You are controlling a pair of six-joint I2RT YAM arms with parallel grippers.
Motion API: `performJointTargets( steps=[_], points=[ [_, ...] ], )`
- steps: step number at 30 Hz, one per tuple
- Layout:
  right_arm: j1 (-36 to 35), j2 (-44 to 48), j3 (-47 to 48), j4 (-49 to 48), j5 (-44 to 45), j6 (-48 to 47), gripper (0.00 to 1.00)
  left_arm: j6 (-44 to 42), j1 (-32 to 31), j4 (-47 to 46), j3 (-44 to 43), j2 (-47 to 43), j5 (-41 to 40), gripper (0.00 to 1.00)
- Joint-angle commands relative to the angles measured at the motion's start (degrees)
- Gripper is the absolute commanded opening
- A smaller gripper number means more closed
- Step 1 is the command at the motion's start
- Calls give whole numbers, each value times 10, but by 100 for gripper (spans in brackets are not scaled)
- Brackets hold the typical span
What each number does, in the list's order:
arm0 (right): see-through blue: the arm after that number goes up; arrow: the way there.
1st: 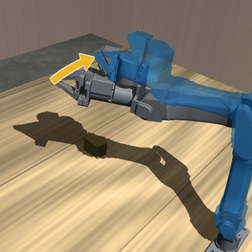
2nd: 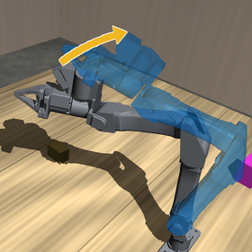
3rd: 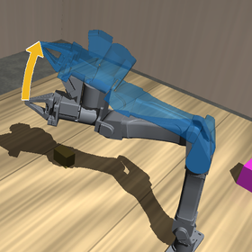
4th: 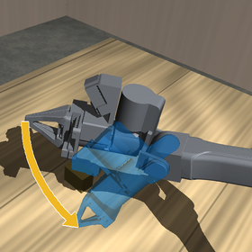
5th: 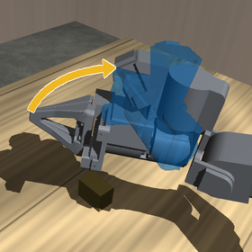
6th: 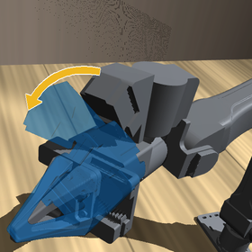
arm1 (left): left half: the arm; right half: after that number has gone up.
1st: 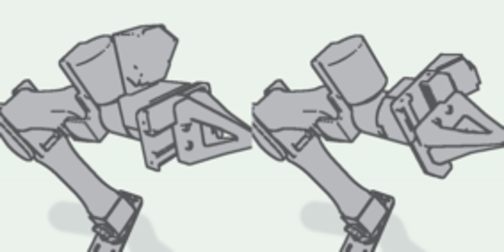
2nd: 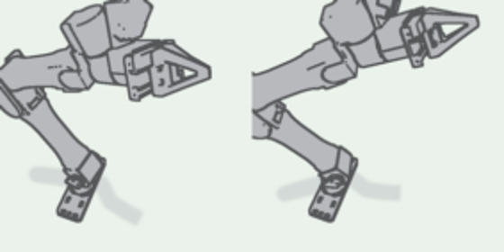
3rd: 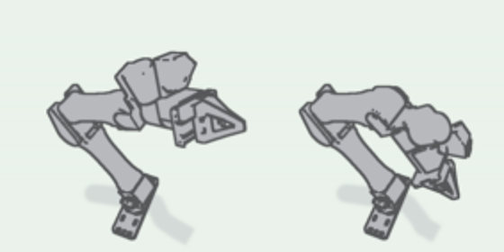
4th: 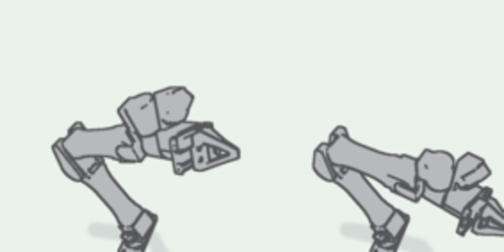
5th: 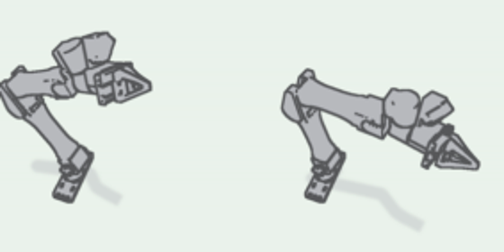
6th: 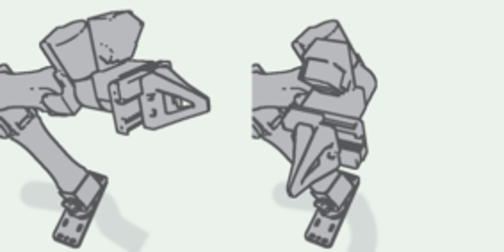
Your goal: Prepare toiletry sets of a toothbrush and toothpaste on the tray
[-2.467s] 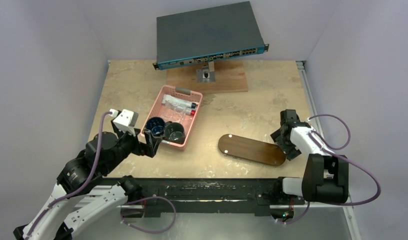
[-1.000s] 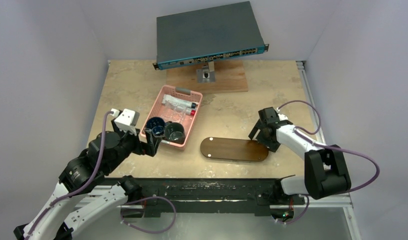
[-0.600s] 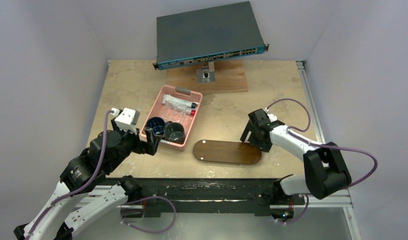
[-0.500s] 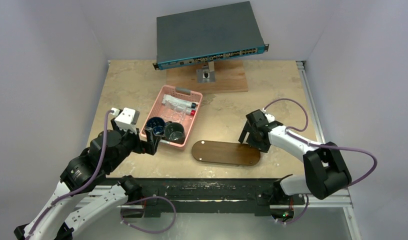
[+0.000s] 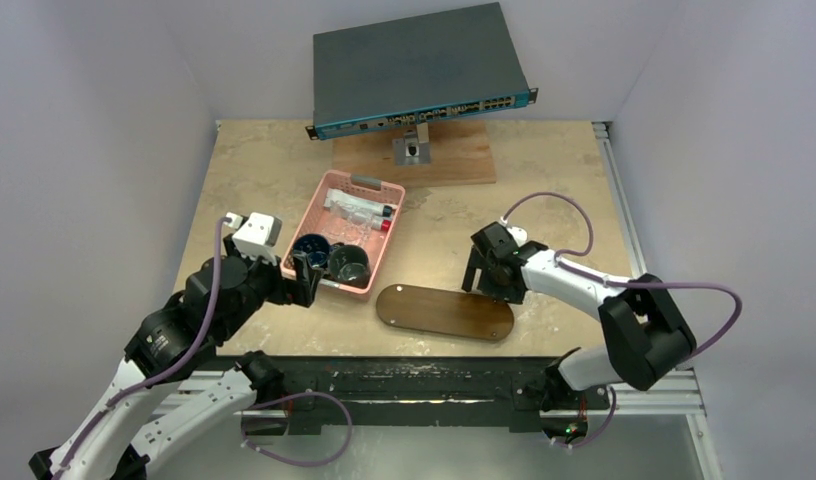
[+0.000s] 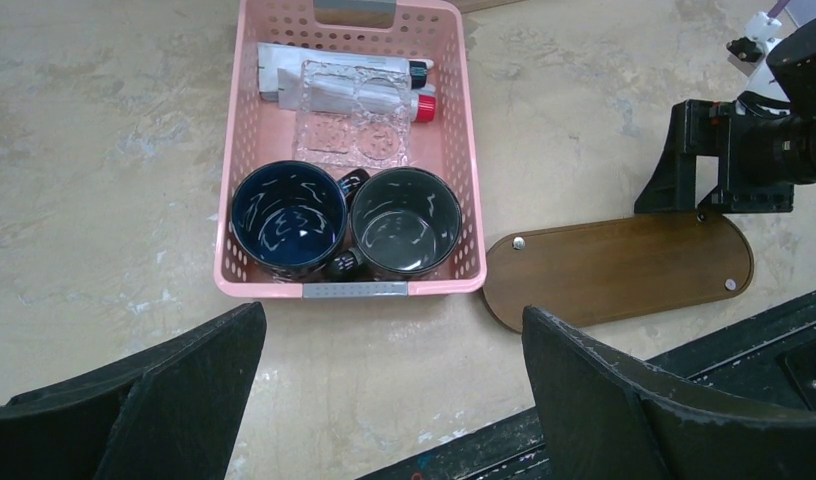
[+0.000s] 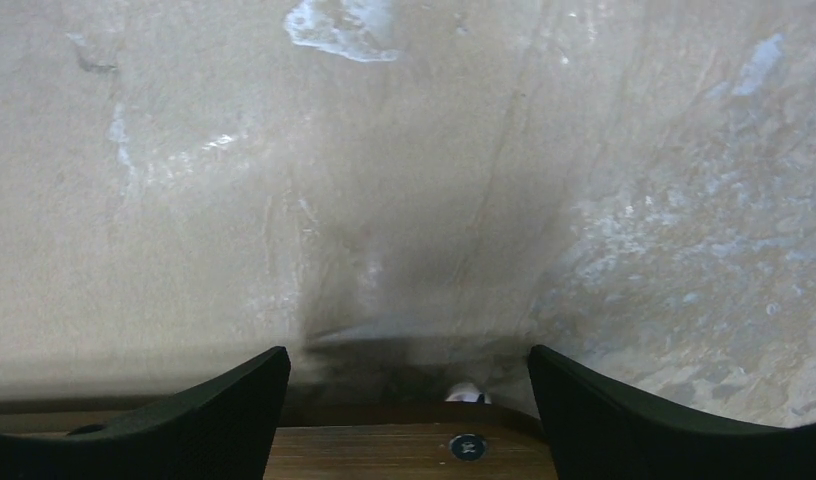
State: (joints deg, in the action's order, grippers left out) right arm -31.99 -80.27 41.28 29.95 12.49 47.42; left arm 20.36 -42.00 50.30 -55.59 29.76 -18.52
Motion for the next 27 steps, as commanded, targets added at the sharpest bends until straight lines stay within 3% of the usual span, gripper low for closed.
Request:
performJointTargets(
  steps=[1,9,18,27],
  points=[
    [-16,-18,61,4,31,-26,91,-7,4,-15,0,8,-10,100],
    [-31,-30,170,29,74,-87,91,-7,6,-14,0,14,-13,100],
    [-42,-43,261,-37,4,-195,87,-7,7,-13,0,21,-16,100],
    [-66,-114,339,-102,-39,-239,78,-7,8,-11,1,23,-22,100]
  ],
)
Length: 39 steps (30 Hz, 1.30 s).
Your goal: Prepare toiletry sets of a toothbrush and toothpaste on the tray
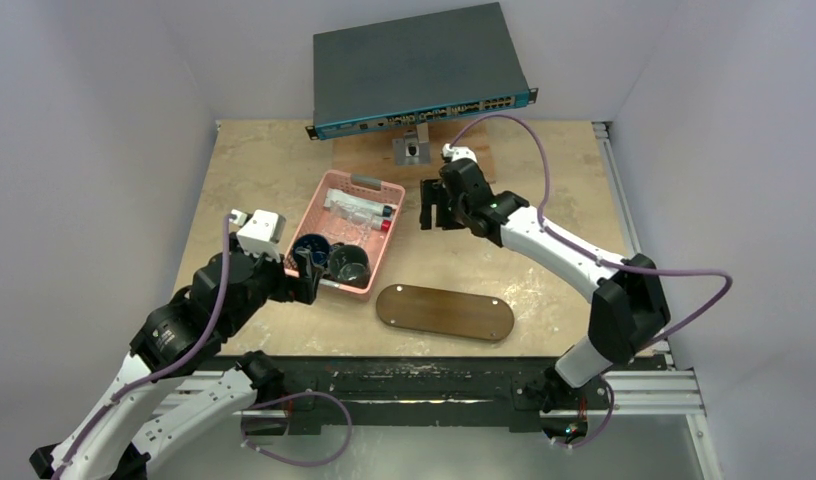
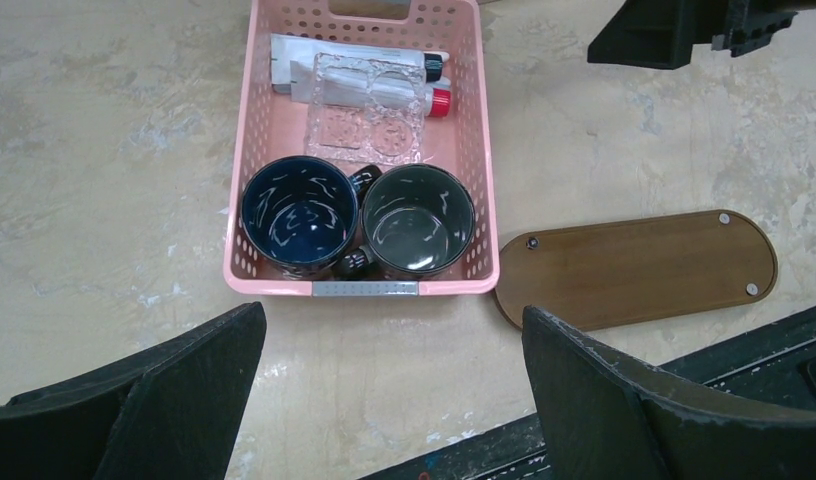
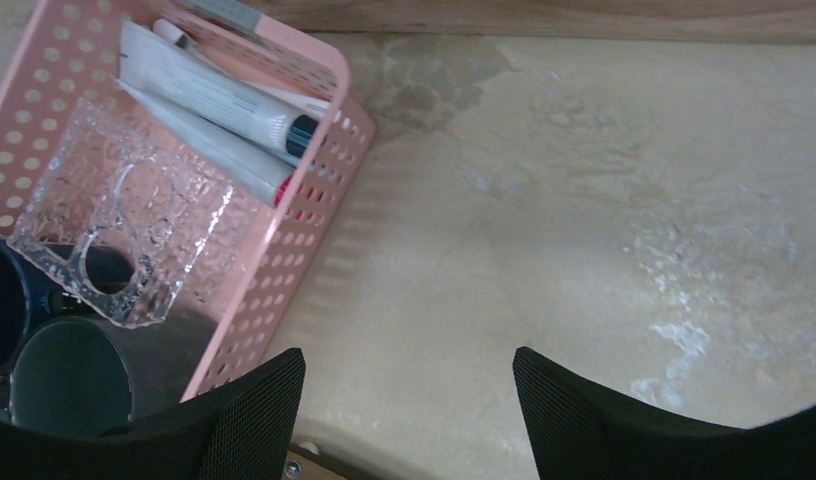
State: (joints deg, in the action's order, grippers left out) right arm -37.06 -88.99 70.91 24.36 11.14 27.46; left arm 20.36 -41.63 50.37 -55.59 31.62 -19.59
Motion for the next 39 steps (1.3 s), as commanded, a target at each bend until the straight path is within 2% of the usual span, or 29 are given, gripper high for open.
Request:
performJointTargets(
  steps=[1,13,19,24,39],
  points=[
    [-18,-38,52,-50,-25,-45,77,-7,4,-12,1,5,-11,100],
    [-27,-129,118,-135,4,-153,56,-8,5,-11,0,8,-15,100],
    [-28,-162,113,-222,-1,-207,56,-8,7,-10,0,7,-16,100],
    [-28,-199,123,-261,10,-217,57,-7,8,-10,0,6,-15,100],
    [-28,-297,209,-263,36,-220,50,-8,11,-11,0,9,-10,100]
  ],
)
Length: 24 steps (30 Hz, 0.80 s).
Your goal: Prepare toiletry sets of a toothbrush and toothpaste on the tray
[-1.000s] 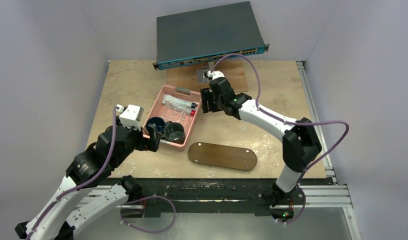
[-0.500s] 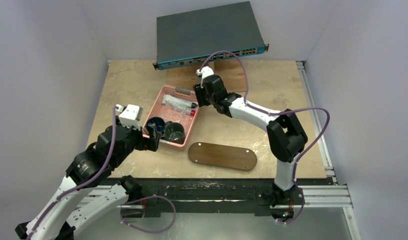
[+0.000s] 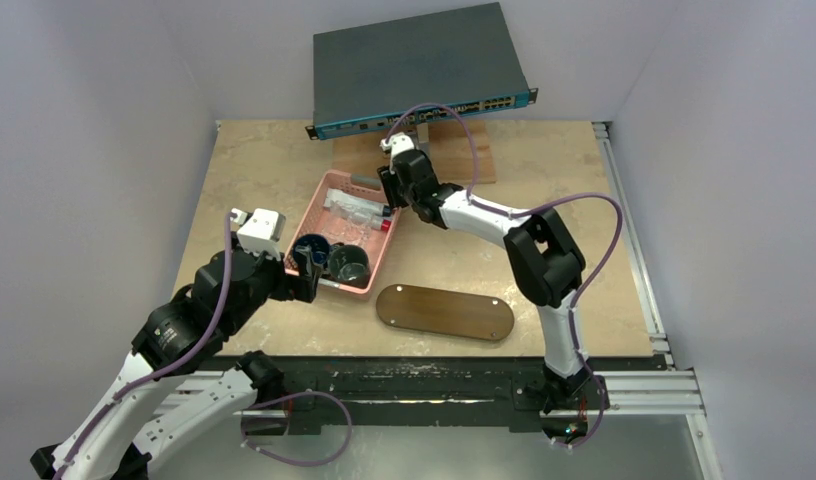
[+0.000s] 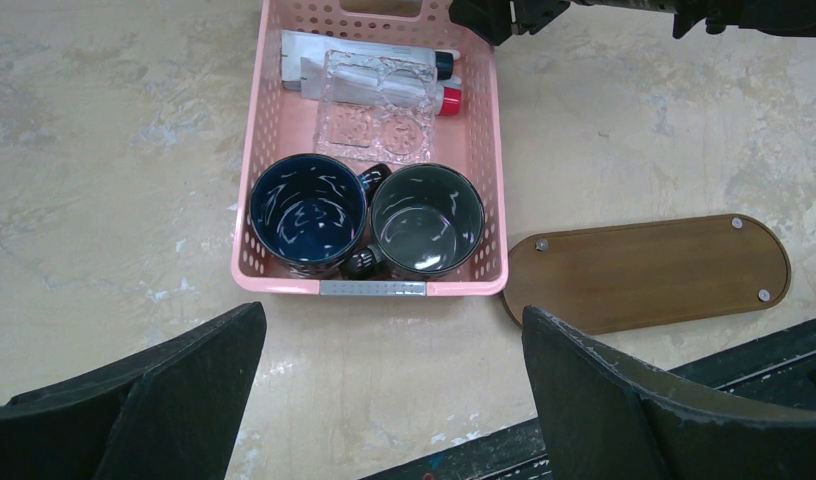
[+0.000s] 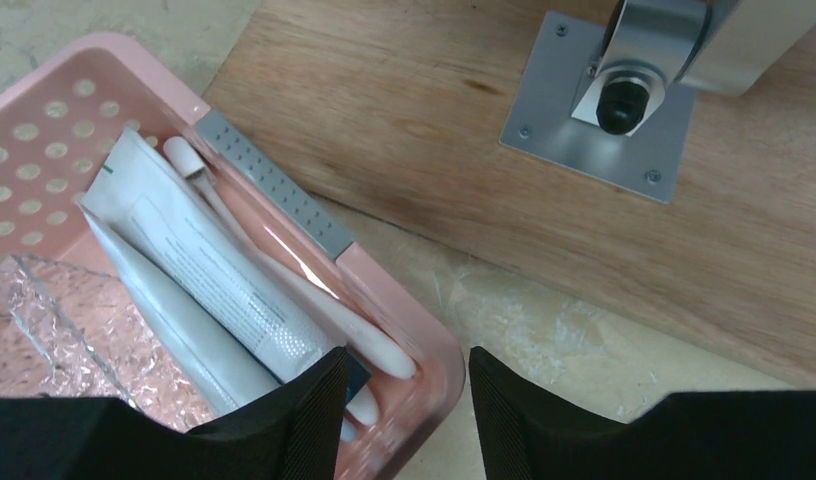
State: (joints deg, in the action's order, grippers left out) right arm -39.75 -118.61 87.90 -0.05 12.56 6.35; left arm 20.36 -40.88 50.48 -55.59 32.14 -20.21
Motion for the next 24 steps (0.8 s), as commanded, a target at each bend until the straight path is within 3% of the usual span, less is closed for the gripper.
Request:
performJointTargets(
  steps=[1,9,21,24],
  points=[
    [-1,-4,42,-18,25,-9,49,-8,5,-12,0,4,-3,100],
    [-1,-24,60,0,39,-10,42,-9,7,-13,0,7,2,100],
    [0,-34,48,0,18,-22,41,-8,9,-13,0,6,3,100],
    [-1,-30,38,0,10,-24,35,-8,9,-13,0,6,3,100]
  ],
)
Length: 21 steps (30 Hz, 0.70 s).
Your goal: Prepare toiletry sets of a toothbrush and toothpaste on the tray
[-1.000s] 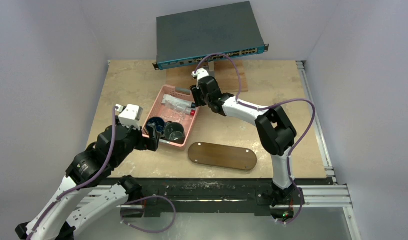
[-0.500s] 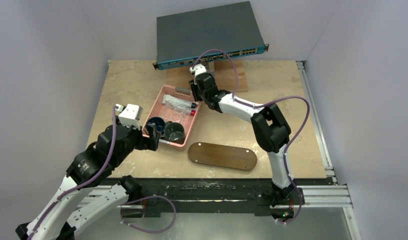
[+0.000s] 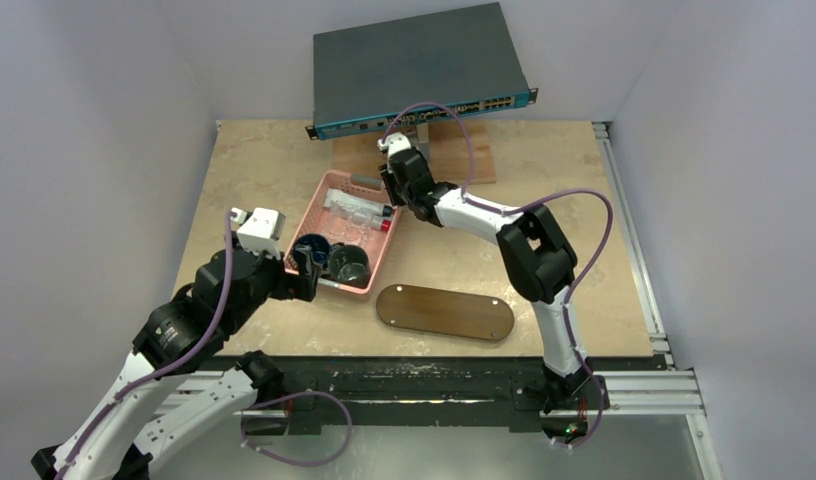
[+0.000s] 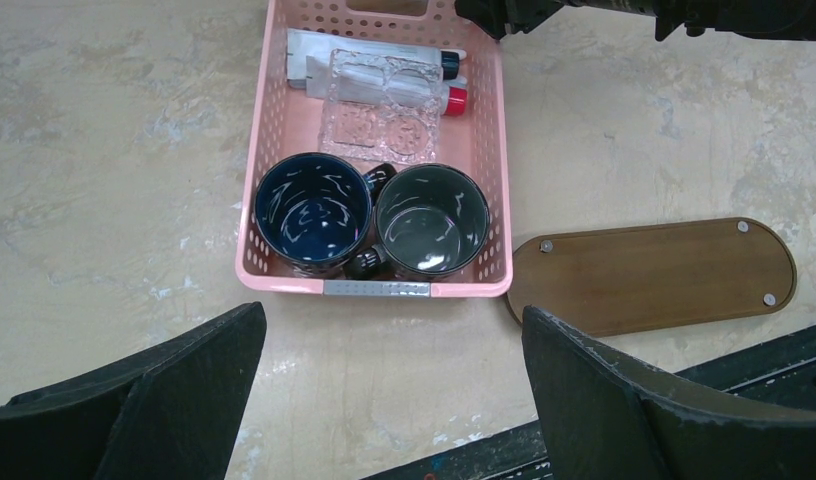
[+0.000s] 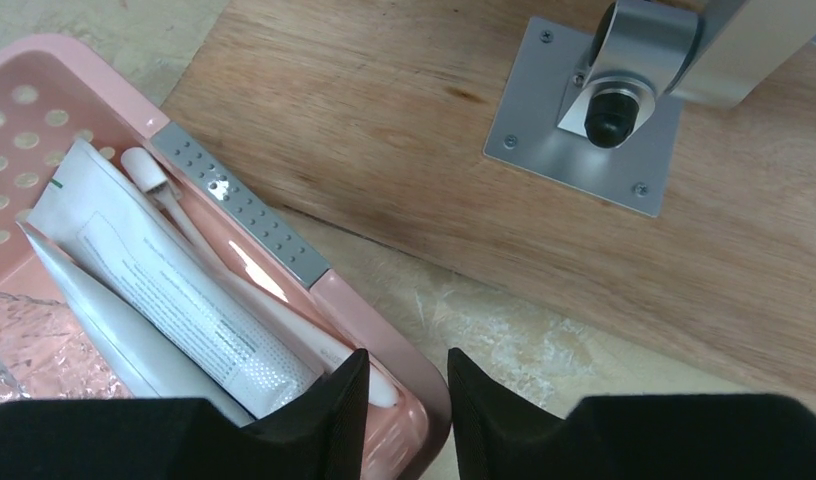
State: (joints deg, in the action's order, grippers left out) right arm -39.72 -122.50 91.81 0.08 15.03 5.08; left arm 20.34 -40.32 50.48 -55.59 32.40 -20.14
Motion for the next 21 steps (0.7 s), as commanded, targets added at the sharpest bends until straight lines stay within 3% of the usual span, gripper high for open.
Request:
performJointTargets(
  steps=[1,16,21],
  points=[
    [-1,11,-6,-2,-13,-12,34,-8,4,-13,0,3,2,100],
    [0,63,-73,-2,4,-18,0,-8,5,-13,0,4,3,100],
    [-1,78,-94,5,18,5,0,-8,5,-13,0,5,3,100]
  ],
)
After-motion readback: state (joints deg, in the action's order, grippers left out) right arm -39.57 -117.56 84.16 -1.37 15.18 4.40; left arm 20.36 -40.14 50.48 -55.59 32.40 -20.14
